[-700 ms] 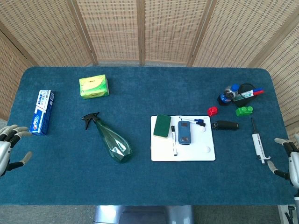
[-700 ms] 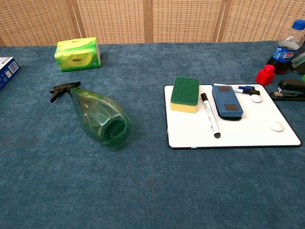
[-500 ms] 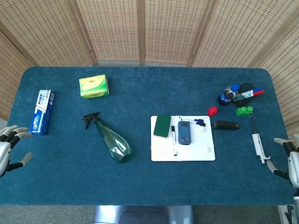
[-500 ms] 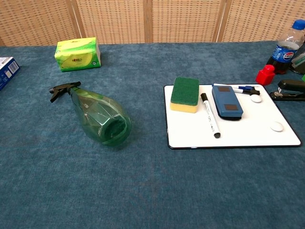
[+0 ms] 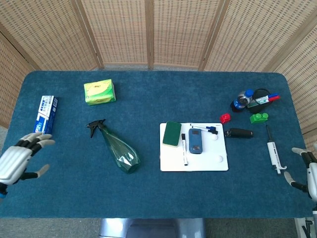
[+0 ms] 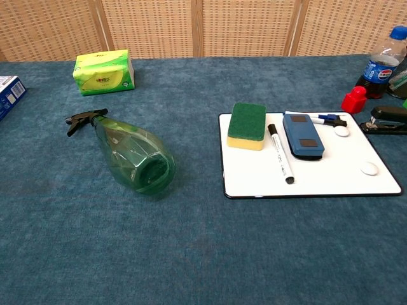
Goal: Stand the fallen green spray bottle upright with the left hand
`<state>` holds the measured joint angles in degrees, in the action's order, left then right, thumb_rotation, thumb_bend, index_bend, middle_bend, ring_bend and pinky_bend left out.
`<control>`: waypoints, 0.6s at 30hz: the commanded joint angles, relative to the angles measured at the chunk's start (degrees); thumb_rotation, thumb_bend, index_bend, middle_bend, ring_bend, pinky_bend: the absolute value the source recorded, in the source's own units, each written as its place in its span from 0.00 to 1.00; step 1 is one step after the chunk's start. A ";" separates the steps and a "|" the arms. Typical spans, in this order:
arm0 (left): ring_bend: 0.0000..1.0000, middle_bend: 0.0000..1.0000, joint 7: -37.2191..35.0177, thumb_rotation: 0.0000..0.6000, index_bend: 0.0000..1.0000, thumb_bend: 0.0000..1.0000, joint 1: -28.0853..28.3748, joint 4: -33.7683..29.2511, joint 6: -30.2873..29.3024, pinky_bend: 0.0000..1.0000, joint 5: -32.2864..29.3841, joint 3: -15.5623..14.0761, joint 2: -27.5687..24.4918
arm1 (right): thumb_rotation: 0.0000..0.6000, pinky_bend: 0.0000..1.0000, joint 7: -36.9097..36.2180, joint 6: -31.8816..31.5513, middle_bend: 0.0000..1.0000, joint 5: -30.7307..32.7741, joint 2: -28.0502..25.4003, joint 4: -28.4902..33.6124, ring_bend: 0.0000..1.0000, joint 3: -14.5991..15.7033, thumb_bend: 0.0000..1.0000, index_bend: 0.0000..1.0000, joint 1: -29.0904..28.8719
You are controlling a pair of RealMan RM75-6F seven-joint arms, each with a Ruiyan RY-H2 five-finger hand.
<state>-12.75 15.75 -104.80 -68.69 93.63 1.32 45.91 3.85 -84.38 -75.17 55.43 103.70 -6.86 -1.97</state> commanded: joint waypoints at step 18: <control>0.18 0.25 -24.82 0.92 0.21 0.37 33.52 6.76 24.59 0.15 15.10 0.80 12.34 | 1.00 0.06 -0.19 -1.13 0.30 2.48 -0.42 0.16 0.02 -0.03 0.31 0.25 1.71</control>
<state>-35.51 46.81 -99.50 -45.71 107.52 2.51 55.93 3.73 -85.48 -72.78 55.03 103.93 -6.90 -0.34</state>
